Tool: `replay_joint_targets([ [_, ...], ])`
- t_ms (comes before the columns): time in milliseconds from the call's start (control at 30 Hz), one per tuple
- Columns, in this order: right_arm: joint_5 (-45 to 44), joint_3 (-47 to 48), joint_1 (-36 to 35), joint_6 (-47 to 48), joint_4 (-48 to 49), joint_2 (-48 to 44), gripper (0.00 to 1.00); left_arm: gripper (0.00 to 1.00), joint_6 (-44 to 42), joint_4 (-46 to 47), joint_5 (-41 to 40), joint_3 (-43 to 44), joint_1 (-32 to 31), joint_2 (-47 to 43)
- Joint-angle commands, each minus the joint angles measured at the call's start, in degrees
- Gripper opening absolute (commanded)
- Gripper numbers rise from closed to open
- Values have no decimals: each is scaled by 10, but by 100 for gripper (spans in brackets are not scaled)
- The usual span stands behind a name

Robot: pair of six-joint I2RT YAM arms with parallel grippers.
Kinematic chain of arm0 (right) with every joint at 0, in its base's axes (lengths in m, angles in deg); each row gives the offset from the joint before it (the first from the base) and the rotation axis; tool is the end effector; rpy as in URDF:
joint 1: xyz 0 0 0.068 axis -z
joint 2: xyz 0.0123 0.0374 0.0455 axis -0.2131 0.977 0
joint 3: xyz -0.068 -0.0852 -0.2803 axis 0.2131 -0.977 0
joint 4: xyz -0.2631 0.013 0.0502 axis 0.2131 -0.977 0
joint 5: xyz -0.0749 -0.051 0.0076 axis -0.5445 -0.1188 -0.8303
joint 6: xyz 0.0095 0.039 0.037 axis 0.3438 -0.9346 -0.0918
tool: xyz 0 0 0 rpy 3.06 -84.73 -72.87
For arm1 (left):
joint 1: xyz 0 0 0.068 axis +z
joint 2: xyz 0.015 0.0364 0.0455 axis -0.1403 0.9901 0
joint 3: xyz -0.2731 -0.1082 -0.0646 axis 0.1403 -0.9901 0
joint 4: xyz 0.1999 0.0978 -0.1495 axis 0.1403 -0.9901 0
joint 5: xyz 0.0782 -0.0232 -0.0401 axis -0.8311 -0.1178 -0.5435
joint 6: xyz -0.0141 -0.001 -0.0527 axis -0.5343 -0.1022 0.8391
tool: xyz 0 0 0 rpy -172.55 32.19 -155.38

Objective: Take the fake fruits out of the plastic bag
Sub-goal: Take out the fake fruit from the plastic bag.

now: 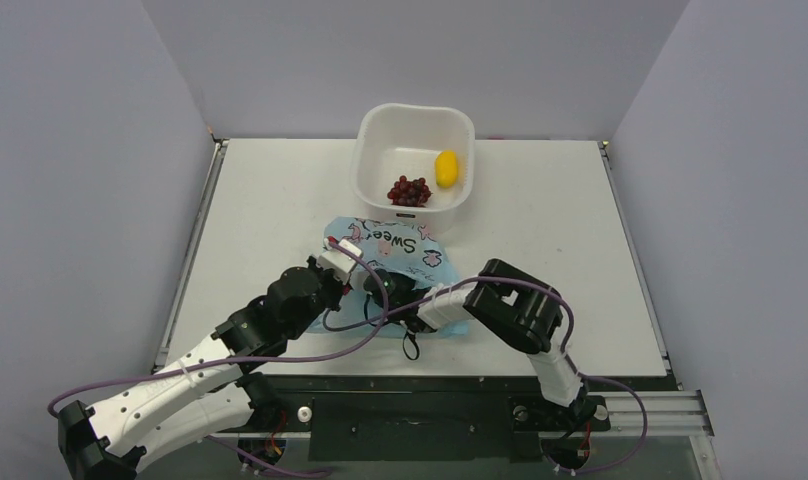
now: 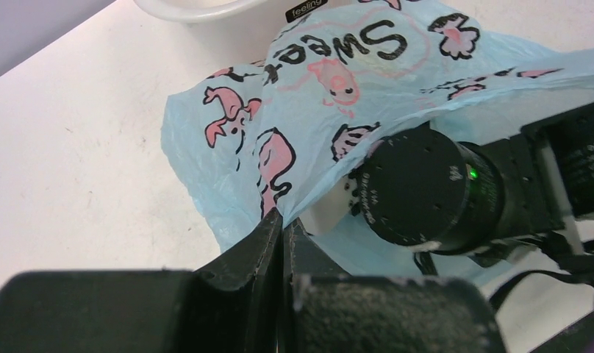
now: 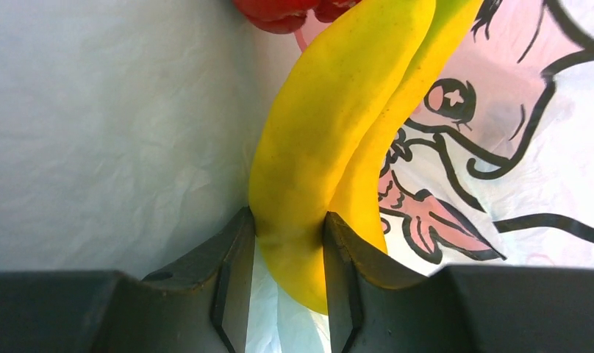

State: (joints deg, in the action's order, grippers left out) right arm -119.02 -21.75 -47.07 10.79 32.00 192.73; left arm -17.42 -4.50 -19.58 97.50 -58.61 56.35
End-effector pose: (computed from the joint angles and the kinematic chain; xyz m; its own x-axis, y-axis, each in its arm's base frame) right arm 0.2376 0.3569 0.1221 0.0784 -0.9459 -0.3147 -0.5097 0.2333 -0.8281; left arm 0.1163 -0.1206 0.3044 -0.1909 0.3205 -0.9278 0.5187 0.8354 0.1819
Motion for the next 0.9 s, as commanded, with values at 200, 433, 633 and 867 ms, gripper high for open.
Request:
replay_joint_targets([
  [200,77,-96,-34,-76,14,-154,0,0,0,37,-34,0,-2,-12],
  [433,177,-152,-55,-114,-14,-259,0,0,5,36,-34,1,2,-8],
  [633,231,-166,-78,-129,-60,-303,0,0,10,28,-37,5,5,-13],
  [867,242,-182,-116,-134,-75,-330,0,0,8,31,-66,-1,7,-32],
])
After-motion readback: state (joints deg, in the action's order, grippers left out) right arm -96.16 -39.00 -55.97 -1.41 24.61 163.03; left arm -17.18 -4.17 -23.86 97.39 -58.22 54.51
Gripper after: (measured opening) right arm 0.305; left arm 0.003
